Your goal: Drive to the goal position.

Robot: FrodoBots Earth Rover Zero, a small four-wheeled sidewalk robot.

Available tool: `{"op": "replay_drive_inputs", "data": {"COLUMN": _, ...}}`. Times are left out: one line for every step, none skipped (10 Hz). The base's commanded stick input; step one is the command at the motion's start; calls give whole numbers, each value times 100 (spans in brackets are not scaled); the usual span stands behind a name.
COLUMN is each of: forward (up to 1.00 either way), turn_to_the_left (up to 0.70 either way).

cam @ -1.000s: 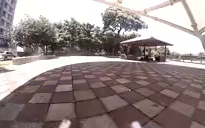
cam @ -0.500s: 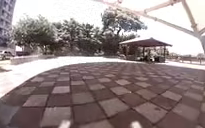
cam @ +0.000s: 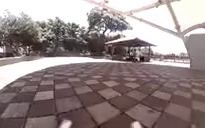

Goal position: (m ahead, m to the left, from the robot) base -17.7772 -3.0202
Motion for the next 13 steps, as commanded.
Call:
{"op": "replay_drive_inputs", "data": {"forward": 61, "turn_to_the_left": 0}}
{"op": "replay_drive_inputs", "data": {"forward": 70, "turn_to_the_left": 0}}
{"op": "replay_drive_inputs", "data": {"forward": 70, "turn_to_the_left": 0}}
{"op": "replay_drive_inputs", "data": {"forward": 70, "turn_to_the_left": 0}}
{"op": "replay_drive_inputs", "data": {"forward": 70, "turn_to_the_left": 0}}
{"op": "replay_drive_inputs", "data": {"forward": 70, "turn_to_the_left": 0}}
{"op": "replay_drive_inputs", "data": {"forward": 70, "turn_to_the_left": 0}}
{"op": "replay_drive_inputs", "data": {"forward": 70, "turn_to_the_left": 0}}
{"op": "replay_drive_inputs", "data": {"forward": 70, "turn_to_the_left": 0}}
{"op": "replay_drive_inputs", "data": {"forward": 70, "turn_to_the_left": 0}}
{"op": "replay_drive_inputs", "data": {"forward": 70, "turn_to_the_left": 0}}
{"op": "replay_drive_inputs", "data": {"forward": 70, "turn_to_the_left": 0}}
{"op": "replay_drive_inputs", "data": {"forward": 70, "turn_to_the_left": 0}}
